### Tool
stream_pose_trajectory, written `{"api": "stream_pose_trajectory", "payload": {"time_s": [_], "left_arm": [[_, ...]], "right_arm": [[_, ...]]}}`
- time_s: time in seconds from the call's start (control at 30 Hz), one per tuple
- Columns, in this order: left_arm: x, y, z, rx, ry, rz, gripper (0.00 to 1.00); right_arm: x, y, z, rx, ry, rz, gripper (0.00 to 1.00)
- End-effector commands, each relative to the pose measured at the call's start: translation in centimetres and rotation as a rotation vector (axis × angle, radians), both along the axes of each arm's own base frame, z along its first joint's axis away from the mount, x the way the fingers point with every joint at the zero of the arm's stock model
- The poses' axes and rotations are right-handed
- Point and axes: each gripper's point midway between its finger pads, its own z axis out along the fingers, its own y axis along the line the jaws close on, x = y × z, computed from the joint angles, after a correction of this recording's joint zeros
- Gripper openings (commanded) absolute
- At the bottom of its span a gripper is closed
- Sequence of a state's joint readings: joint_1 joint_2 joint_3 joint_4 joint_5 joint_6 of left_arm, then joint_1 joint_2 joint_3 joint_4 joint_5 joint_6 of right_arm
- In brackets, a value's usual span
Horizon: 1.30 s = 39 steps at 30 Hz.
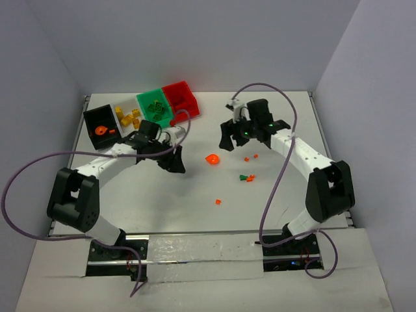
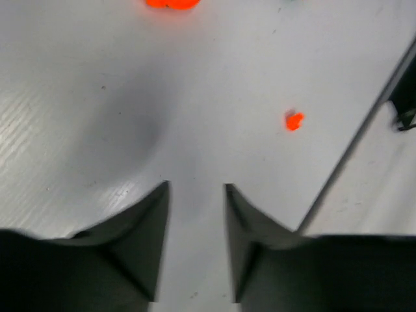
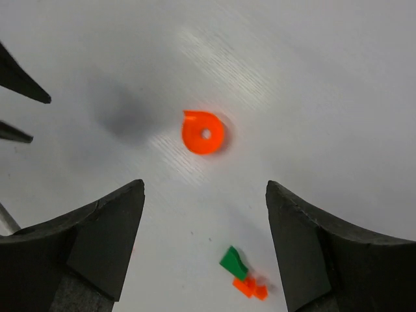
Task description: Sort the legos into containers by color
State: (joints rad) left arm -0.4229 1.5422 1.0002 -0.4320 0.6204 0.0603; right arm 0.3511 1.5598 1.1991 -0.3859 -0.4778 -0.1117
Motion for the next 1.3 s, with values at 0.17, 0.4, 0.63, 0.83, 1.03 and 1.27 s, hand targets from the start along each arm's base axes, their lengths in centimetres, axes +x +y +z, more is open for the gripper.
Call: {"api": "stream_pose_trajectory", "payload": {"time_s": [0.17,0.4,0.63,0.83,1.03,1.27], "left_arm": [[6.2,-7.3,0.5,0.121,-0.292,-0.027,0.76],[9.5,-11.6,-0.4,0.09,-0.281,-0.073,0.97],[11.2,-13.8,-2.0,0.095,-0.262,-0.106,0.99],[10.5,-14.4,-4.6,0.101,-0.192,-0.169,0.94],[8.8,-14.1,-6.5,0.104,-0.128,-0.217,0.92],[6.6,-13.2,-7.8,0.143,-0.112,-0.253,0.97]], "right_arm": [[-0.5,-6.2,2.3,0.048,-0.03,-0.22,1.0],[-1.0,-8.6,1.7,0.058,-0.01,-0.275,1.0],[-1.1,-9.2,1.2,0.062,0.001,-0.28,1.0],[-1.0,-9.4,1.0,0.063,0.002,-0.28,1.0],[-1.0,-9.6,0.9,0.064,0.006,-0.28,1.0],[-0.8,-9.6,1.0,0.071,0.008,-0.278,1.0]]}}
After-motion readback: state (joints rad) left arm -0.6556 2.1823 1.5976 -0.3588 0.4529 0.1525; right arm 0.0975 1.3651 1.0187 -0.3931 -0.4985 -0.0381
